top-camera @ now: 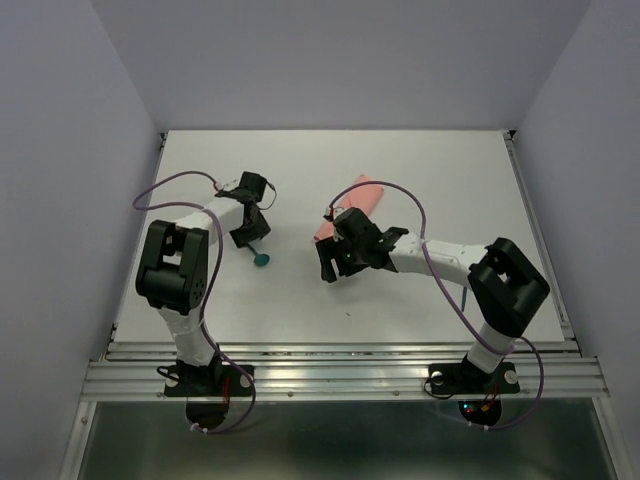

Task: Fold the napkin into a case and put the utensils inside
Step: Pick up the spoon from the center of the board.

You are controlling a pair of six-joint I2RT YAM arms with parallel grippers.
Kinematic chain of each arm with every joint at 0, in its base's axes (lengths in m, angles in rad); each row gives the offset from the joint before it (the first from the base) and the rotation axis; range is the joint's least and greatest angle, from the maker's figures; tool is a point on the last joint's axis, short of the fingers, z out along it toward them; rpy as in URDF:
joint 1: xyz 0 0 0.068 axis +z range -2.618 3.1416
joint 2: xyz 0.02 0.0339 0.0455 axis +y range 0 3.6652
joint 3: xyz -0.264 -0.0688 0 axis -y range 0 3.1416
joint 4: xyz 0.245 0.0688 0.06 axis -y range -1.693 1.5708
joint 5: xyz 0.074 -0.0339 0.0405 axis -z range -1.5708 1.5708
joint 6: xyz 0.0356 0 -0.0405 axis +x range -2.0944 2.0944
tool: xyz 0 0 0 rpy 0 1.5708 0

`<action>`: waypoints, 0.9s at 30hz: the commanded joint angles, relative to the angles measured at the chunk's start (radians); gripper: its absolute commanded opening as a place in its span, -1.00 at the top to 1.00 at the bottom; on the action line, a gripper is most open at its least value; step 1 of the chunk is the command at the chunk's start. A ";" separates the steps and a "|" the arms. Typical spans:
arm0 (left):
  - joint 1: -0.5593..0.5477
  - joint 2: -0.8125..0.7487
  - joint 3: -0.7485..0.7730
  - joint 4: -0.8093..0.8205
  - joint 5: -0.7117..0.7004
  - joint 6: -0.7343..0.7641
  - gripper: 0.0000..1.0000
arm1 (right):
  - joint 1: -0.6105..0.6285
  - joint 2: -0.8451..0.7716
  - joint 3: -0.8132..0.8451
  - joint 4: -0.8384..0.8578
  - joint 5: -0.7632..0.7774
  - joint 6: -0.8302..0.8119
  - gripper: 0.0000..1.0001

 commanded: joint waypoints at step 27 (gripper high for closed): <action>-0.190 0.150 0.211 -0.167 0.031 0.468 -0.36 | -0.373 -0.438 -0.129 0.041 0.263 0.177 -0.55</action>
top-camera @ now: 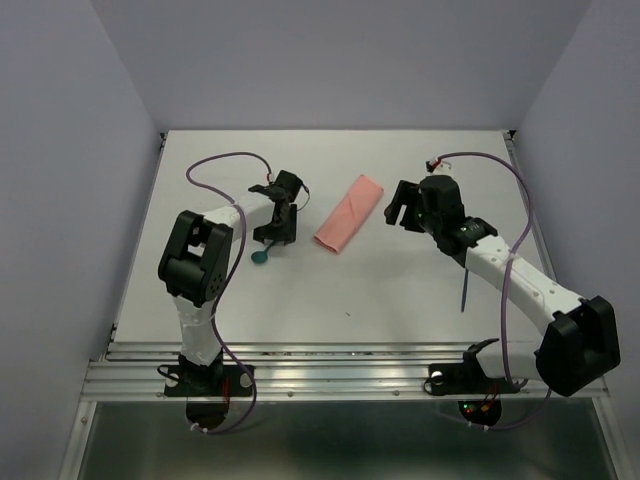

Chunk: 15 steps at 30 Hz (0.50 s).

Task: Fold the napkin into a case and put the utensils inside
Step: Pick up the spoon from the center of the board.

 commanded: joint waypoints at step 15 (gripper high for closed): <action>0.109 0.021 -0.069 -0.012 0.193 0.099 0.85 | -0.001 0.004 -0.010 0.009 0.014 0.015 -0.55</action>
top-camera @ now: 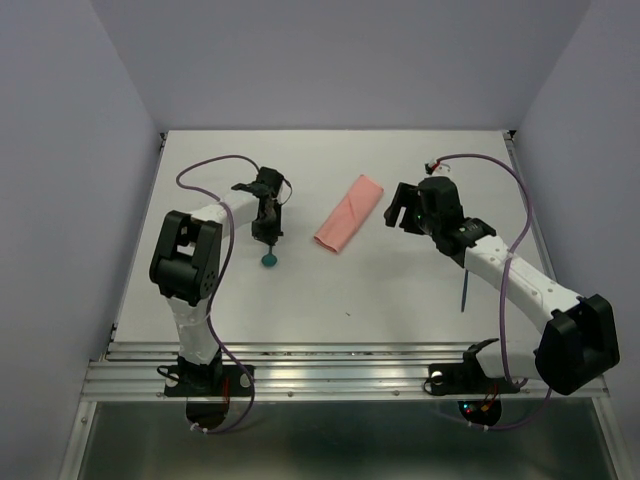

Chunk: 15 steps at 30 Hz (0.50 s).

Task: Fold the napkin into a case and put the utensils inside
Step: Pick up the spoon from the center of the board.

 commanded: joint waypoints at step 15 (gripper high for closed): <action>-0.117 -0.150 0.244 -0.055 -0.103 0.173 1.00 | -0.032 0.061 0.043 0.013 -0.043 0.004 -0.56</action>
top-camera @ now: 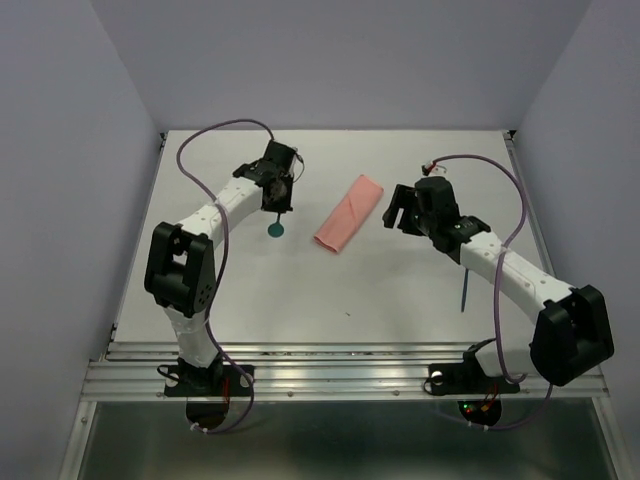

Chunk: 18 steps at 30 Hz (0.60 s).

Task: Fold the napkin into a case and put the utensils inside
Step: Pick up the spoon from the center of the board, then stuff the spoon into the folded napkin.

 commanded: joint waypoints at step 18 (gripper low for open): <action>-0.198 0.066 0.293 -0.074 0.184 0.372 1.00 | -0.313 0.629 0.559 0.021 -0.308 0.119 0.00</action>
